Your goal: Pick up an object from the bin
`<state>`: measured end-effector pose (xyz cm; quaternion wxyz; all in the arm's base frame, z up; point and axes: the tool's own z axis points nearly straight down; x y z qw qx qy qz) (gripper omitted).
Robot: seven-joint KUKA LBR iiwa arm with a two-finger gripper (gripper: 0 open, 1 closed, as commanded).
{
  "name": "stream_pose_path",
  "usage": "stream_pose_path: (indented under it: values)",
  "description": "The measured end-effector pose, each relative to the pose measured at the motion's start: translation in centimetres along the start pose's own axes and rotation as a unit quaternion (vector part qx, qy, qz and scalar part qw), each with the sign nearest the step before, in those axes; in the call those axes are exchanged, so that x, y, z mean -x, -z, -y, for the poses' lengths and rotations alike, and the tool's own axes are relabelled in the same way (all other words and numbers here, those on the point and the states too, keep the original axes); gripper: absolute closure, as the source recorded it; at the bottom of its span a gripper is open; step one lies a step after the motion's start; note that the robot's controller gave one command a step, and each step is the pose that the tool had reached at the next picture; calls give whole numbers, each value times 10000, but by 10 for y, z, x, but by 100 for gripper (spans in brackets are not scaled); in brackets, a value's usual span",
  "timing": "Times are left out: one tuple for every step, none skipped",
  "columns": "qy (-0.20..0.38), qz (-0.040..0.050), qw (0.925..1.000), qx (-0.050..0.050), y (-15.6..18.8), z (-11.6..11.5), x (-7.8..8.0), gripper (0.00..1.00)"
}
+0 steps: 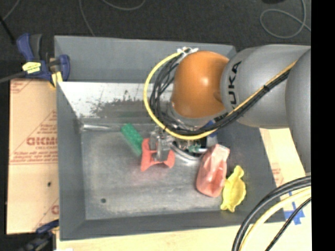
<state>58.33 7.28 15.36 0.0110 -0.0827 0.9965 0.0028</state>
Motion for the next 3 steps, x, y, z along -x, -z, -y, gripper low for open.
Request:
stream_pose_path:
  values:
    - [-7,-1,10000,5,0,0,0,100]
    - [-15,-1,10000,5,0,0,0,100]
    - [-17,-2,10000,5,0,0,0,100]
